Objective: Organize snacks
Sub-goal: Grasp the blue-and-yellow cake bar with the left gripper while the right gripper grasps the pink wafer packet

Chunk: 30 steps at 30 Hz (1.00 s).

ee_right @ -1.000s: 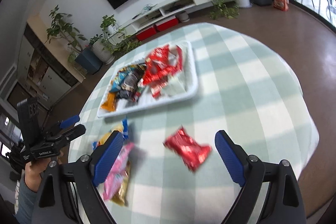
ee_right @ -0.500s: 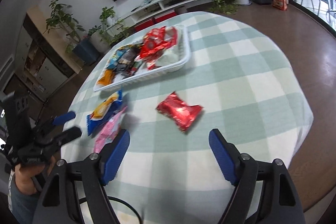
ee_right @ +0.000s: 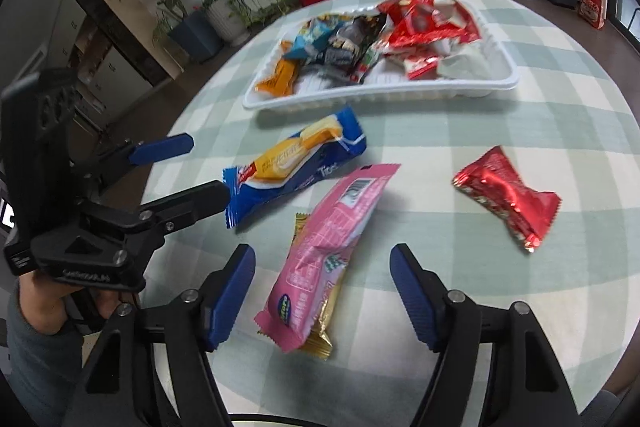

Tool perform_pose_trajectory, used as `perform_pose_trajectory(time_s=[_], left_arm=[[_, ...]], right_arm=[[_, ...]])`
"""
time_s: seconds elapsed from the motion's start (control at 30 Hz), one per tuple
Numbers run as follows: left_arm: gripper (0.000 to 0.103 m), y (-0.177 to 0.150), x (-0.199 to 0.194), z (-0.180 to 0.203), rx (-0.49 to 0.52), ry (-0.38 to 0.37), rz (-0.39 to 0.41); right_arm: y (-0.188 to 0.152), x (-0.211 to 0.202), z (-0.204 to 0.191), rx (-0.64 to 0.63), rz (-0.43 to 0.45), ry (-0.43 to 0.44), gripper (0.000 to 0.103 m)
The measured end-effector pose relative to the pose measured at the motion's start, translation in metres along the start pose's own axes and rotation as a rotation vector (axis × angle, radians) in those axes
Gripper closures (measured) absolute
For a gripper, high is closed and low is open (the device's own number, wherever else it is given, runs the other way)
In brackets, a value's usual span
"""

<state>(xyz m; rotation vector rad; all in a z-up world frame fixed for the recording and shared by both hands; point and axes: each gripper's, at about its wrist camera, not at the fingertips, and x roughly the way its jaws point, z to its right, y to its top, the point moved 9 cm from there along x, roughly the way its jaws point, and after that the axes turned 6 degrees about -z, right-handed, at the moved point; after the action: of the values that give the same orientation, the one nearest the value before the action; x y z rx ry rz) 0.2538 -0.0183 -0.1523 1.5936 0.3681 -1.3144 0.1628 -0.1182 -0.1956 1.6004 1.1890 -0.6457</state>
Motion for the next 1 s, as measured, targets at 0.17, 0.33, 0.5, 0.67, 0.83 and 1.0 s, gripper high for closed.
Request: perform_pose_trajectory(time_s=[0.17, 0.33, 0.5, 0.67, 0.83, 1.0], left_arm=[[0.028, 0.001, 0.009, 0.000, 0.018, -0.011, -0.014], [0.033, 0.004, 0.020, 0.001, 0.041, -0.016, -0.041], [0.033, 0.005, 0.034, 0.008, 0.082, -0.026, -0.091], [0.033, 0.010, 0.050, 0.012, 0.119, -0.018, -0.135], [0.040, 0.017, 0.069, 0.013, 0.155, 0.001, -0.185], [0.061, 0.023, 0.086, 0.012, 0.165, -0.002, -0.233]], right_arm=[[-0.002, 0.014, 0.005, 0.009, -0.036, -0.016, 0.044], [-0.003, 0.014, 0.008, 0.023, -0.040, 0.010, 0.064], [-0.006, 0.009, 0.011, 0.027, -0.033, 0.030, 0.070], [-0.011, 0.004, 0.013, 0.034, -0.030, 0.046, 0.071], [-0.015, -0.006, 0.021, 0.056, -0.011, 0.059, 0.072], [-0.017, -0.013, 0.033, 0.082, 0.001, 0.065, 0.072]])
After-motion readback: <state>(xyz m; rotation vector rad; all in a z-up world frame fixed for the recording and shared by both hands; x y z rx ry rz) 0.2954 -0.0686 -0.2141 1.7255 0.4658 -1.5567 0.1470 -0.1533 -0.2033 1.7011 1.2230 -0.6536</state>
